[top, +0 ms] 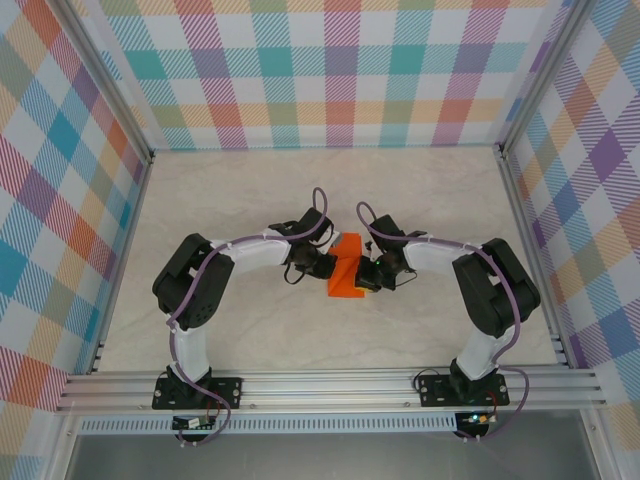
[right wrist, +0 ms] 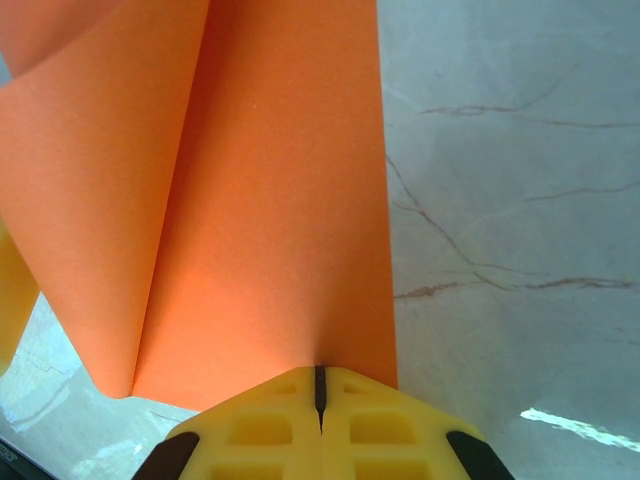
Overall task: Fold a paper plane with a square sheet of paper (fold left side to right side)
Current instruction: Fold the triangle a second time at the center of the table.
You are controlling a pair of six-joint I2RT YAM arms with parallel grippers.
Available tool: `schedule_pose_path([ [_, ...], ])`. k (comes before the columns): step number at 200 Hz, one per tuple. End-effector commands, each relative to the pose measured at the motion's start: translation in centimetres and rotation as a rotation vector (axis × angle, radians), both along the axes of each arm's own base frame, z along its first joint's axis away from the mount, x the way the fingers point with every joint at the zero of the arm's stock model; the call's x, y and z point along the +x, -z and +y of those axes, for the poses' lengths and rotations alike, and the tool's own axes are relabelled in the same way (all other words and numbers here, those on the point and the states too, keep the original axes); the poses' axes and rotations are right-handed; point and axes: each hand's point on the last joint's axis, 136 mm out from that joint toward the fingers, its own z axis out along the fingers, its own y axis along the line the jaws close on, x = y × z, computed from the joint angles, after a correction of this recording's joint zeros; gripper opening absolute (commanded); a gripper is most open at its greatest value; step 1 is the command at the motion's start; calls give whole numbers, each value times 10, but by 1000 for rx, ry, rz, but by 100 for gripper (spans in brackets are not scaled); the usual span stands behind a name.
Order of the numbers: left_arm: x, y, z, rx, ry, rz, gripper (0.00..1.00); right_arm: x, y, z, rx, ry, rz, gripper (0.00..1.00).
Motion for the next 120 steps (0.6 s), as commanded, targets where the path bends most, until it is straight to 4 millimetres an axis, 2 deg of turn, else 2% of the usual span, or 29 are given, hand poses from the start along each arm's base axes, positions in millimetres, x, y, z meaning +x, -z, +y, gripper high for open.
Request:
schedule_pose_path([
  [1,3,2,-4,-2,15,1,6,-7,9,-8,-51,-9,39,1],
  [84,2,11,-6,-6,13,20,6,-6,8,-3,-25,-17,37,2],
  [120,-2,12,-2,5,13,23,6,6,-18,5,56,-12,-28,2],
])
